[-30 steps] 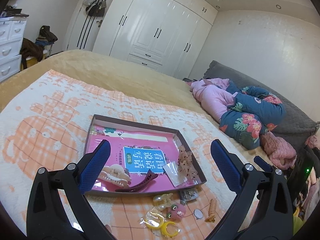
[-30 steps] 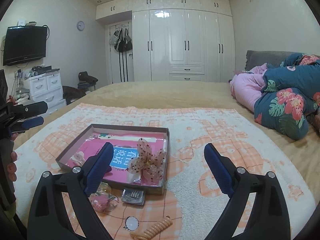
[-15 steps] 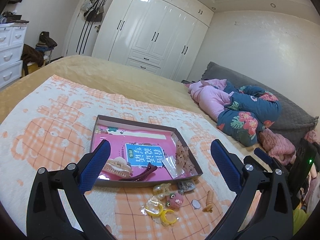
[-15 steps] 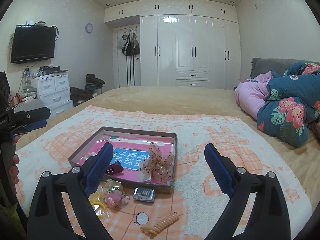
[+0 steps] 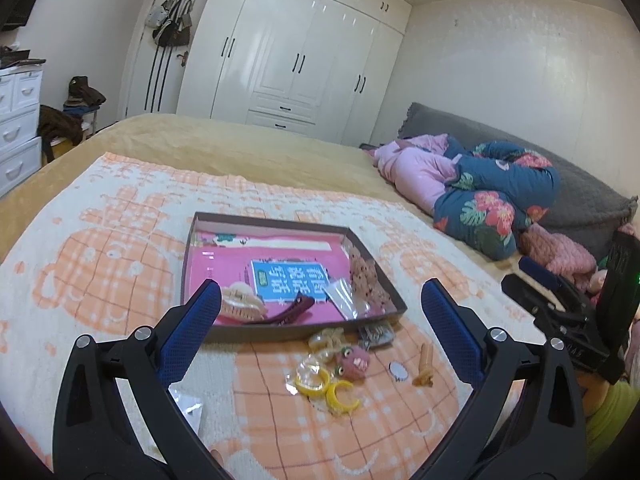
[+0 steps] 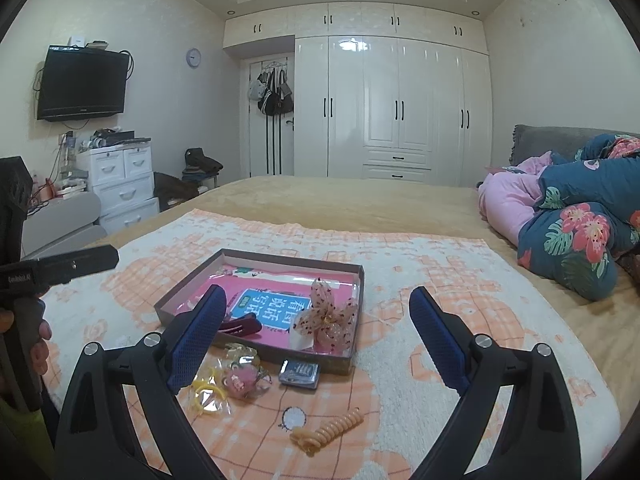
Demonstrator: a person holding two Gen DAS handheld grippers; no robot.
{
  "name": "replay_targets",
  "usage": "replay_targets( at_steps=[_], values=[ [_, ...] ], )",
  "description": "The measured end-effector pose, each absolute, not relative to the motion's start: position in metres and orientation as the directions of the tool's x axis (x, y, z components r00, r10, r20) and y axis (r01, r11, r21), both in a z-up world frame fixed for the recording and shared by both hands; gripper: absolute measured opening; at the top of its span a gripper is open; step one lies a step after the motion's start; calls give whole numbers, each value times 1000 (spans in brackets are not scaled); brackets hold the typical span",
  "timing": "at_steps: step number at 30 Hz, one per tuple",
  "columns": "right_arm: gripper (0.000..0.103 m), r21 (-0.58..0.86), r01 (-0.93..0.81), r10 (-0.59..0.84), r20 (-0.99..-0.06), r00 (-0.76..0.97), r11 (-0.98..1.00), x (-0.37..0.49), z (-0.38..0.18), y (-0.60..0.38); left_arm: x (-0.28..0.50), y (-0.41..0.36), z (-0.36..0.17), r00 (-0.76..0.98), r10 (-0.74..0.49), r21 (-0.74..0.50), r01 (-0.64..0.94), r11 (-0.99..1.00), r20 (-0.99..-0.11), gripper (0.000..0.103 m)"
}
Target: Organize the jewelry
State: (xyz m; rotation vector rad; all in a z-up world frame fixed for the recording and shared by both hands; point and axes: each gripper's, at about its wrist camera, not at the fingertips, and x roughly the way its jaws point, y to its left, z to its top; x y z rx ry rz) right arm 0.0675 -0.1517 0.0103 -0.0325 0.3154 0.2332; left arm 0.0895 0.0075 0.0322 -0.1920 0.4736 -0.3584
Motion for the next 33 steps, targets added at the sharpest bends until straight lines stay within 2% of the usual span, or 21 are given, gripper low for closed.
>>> replay_targets(
  at_steps=[17,21,33],
  values=[
    [91,-17,-227,207,-344,916,974,51,-3,-159,81,-15,7,783,-392,-219,325,920,-483,92],
    [94,-19,-228,207,-351,913,973,50,-7,-162,84,-21,-2,768,-387,-202,330,922,-511,92],
    [94,-3,-214,195,-398,896,977,62,-22,-172,95,-33,-37,714,-368,-171,335,926,-596,92]
  ],
)
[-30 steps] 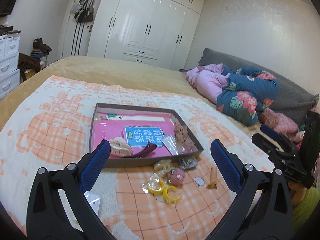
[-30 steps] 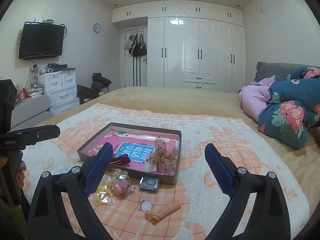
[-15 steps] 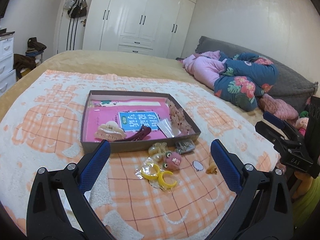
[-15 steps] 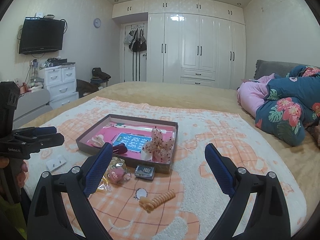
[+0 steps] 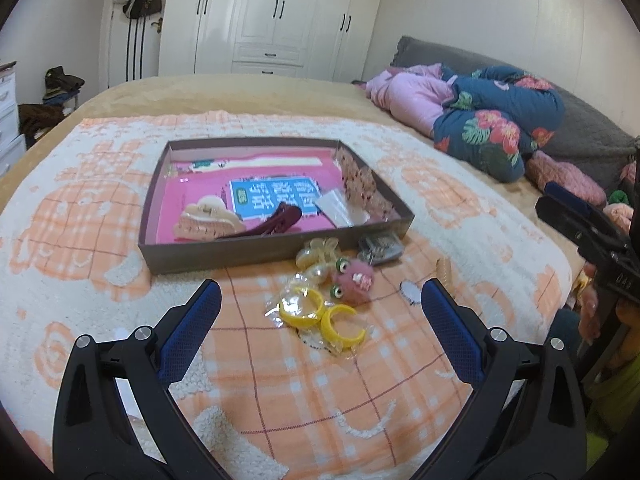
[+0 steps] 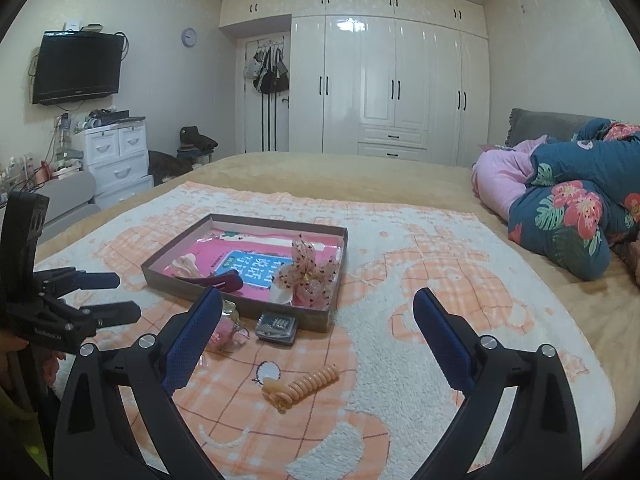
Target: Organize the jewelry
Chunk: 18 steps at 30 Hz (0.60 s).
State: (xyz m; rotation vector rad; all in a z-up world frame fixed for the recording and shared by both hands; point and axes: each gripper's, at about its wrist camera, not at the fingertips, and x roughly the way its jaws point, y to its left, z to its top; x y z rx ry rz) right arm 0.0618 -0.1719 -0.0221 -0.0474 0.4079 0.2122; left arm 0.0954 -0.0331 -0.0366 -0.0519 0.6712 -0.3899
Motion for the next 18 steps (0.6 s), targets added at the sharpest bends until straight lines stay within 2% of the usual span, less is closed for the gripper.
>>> replay_targets(
  at_steps=[18],
  values=[
    [94,8,-214,185,-529,828,977,97,-64,-171,117,-59,-84,611,-375,-120,415,902,-697,92]
  ],
)
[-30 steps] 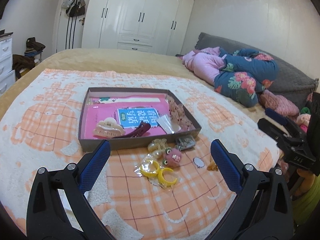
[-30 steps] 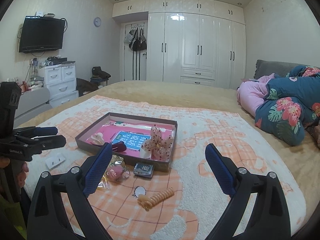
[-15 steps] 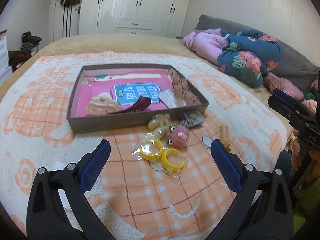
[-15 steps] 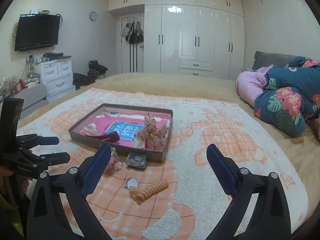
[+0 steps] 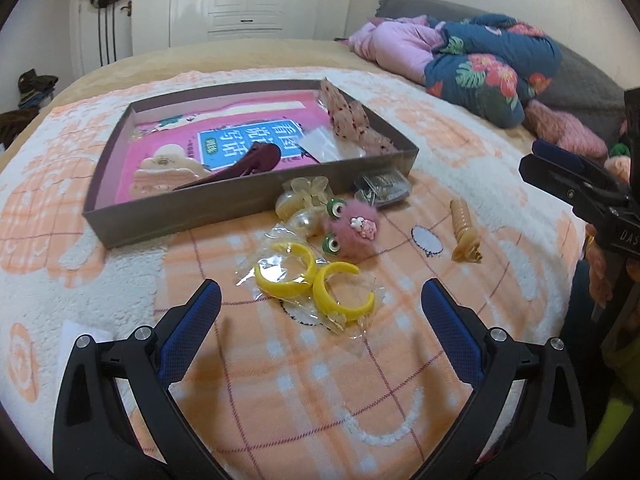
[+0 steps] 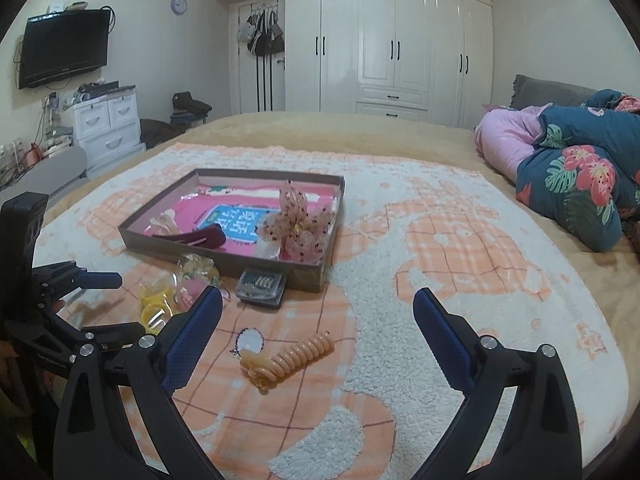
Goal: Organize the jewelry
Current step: 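Grasp the bagged yellow rings with the left gripper while the right grasps the orange spiral hair tie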
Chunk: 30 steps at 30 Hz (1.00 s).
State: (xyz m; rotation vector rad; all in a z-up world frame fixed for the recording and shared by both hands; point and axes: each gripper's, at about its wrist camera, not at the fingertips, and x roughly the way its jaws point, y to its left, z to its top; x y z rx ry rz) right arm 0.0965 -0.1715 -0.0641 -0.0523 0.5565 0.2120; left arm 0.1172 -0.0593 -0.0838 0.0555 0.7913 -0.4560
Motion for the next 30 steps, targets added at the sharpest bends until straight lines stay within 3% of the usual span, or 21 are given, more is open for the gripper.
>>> replay_targets(
  at_steps=[11,21,28,30],
  values=[
    [94,6,-211,175,-584,792,977,110,-82,-170,141,-67,-96,592,-366,-100,433,896,-718,92],
    [93,122,-210,236,-676,697,970,121,-111,-170,152,-65,-106,549,-380,-133,436,890,-744,91],
    [78,196,-180,266,-728,632,964,133,-129,-164,150,-55,-106,556,-363,-132,411,902,-748,73],
    [64,166,-202,258,-727,636,965,133,-130,-157,149,-48,-105,565,-352,-132,393,910,-746,57]
  ],
)
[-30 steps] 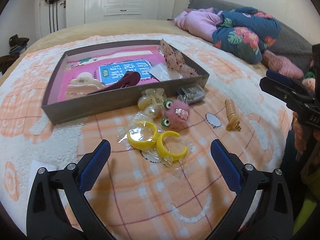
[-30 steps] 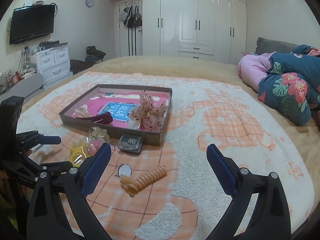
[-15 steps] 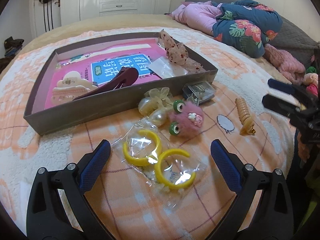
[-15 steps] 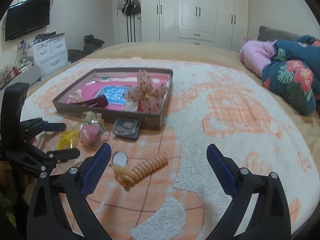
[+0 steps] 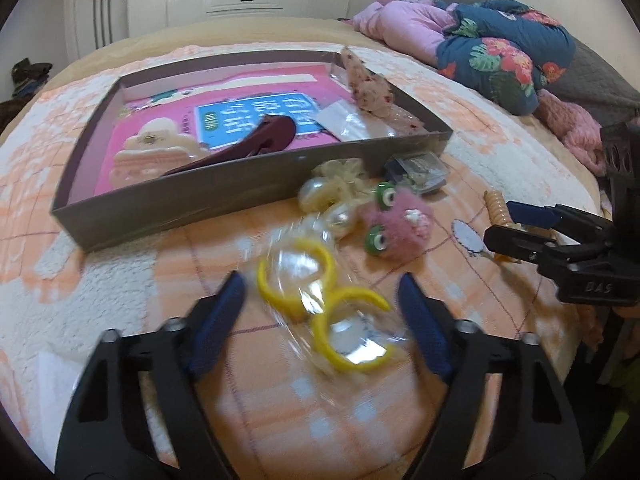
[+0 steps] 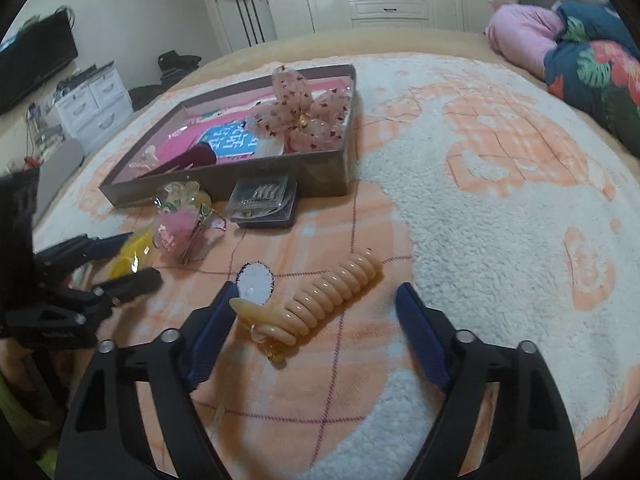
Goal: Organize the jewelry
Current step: 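Grasp the bagged yellow rings with the left gripper while the right grasps the orange spiral hair tie, then carry the yellow rings with the left tool over the box while the right carries the hair tie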
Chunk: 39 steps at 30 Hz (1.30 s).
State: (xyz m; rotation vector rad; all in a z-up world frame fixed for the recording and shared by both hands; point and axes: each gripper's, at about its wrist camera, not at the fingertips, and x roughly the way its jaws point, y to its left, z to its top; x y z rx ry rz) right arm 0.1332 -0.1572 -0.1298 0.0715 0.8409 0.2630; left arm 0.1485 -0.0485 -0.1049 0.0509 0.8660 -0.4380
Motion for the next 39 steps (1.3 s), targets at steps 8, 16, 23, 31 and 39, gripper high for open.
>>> replay_targets(
  at_steps=[8,16,23,31,39],
  values=[
    [34,102,-268,261,-695,670,958,123,-127,-146,147,-28,-102,570,-379,-206,346,915,-729,35],
    [31,75,-296,268,-672,690,952,111,-119,-144,137,-23,-97,577,-395,-227,343,912,-715,34],
    [31,73,-296,273,-639,719,952,102,-102,-146,129,-23,-85,593,-420,-240,360,901,-687,33],
    [31,60,-321,290,-608,739,945,98,-83,-139,123,-13,-62,643,-432,-250,359,899,-632,33],
    [31,33,-368,315,-593,741,929,104,-70,-116,125,5,-47,695,-412,-251,328,911,-589,33]
  ],
)
